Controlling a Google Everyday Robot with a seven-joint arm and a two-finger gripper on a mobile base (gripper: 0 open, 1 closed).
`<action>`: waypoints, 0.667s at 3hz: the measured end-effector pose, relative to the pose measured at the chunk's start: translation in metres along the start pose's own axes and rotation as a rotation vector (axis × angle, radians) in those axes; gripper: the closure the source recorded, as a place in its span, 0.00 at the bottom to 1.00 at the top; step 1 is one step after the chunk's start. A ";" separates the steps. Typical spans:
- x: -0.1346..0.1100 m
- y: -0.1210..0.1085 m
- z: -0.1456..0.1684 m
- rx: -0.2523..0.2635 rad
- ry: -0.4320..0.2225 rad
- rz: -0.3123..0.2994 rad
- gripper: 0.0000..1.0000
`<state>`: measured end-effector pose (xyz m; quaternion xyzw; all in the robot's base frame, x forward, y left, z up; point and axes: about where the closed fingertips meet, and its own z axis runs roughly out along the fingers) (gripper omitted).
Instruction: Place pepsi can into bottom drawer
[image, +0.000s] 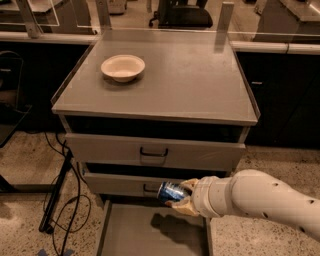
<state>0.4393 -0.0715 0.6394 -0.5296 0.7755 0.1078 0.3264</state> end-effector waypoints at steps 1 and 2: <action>0.020 0.016 0.033 -0.042 -0.037 0.005 1.00; 0.044 0.027 0.070 -0.081 -0.084 0.031 1.00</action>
Offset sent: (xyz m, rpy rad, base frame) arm -0.0084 0.0195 -0.1493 0.1937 0.0830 0.0544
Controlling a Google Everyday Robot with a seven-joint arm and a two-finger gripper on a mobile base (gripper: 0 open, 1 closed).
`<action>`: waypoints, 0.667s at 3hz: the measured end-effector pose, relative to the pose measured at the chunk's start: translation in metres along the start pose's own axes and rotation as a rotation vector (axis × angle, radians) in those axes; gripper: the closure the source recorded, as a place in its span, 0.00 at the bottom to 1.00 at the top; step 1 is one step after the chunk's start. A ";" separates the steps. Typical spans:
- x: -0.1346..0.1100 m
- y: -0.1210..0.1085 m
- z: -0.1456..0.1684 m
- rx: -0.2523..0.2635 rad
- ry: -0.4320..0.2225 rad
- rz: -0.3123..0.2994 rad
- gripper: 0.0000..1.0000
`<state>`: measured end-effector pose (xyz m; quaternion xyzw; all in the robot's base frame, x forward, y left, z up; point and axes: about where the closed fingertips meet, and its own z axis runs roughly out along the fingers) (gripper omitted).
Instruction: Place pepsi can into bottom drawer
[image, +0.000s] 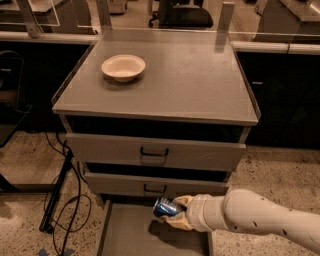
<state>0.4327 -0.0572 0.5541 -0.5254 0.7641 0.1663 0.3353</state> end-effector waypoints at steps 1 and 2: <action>0.029 0.003 0.037 -0.022 -0.055 0.023 1.00; 0.066 0.007 0.079 -0.051 -0.094 0.081 1.00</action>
Offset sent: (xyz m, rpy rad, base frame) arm 0.0158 -0.0051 -0.1446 0.1581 0.0555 -0.0378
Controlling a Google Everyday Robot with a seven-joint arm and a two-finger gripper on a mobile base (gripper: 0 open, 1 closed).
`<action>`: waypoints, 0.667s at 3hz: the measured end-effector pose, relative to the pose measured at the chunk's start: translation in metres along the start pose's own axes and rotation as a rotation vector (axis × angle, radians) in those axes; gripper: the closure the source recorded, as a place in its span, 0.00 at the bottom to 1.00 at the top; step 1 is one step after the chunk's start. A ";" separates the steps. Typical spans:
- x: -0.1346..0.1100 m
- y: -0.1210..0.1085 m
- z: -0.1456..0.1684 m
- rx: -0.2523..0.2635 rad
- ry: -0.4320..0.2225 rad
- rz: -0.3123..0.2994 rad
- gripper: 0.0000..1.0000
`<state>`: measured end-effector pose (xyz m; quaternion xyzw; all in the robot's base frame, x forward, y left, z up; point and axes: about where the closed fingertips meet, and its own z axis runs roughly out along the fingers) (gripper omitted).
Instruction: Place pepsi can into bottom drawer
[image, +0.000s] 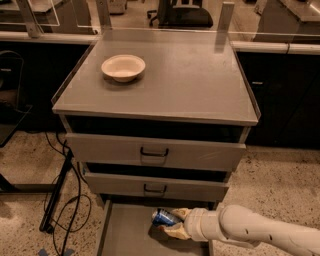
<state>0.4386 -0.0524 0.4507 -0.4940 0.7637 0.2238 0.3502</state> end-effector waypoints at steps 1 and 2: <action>0.000 0.000 0.001 -0.002 0.000 0.001 1.00; 0.013 -0.002 0.018 -0.018 0.005 0.013 1.00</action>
Offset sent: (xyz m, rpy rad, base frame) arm 0.0131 0.0064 -0.0607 0.0087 0.0574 0.0083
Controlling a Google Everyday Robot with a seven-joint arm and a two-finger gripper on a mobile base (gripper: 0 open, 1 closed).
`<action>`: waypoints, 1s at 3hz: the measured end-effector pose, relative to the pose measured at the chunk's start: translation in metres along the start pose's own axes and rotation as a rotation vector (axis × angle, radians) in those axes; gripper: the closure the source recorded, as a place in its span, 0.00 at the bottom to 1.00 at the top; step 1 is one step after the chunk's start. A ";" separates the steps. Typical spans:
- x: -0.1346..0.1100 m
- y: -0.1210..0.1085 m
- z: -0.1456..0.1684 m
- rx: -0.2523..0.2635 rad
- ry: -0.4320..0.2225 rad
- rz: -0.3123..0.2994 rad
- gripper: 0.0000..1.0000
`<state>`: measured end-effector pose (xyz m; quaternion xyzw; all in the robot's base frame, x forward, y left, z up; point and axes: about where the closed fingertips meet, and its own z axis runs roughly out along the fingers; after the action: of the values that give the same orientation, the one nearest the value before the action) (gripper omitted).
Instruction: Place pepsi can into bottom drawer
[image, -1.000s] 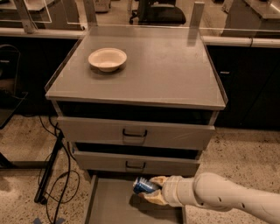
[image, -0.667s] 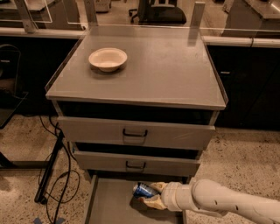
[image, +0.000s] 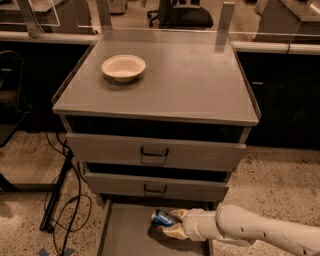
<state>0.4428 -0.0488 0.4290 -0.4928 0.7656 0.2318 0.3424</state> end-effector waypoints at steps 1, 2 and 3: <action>0.024 -0.009 0.024 -0.015 0.001 0.038 1.00; 0.050 -0.020 0.050 -0.019 -0.025 0.072 1.00; 0.082 -0.032 0.078 -0.020 -0.064 0.125 1.00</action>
Offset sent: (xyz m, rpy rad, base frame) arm 0.0331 -0.0077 -0.1189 0.0996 0.0698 -0.0666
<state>0.4721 -0.0564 0.3157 -0.4399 0.7812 0.2759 0.3466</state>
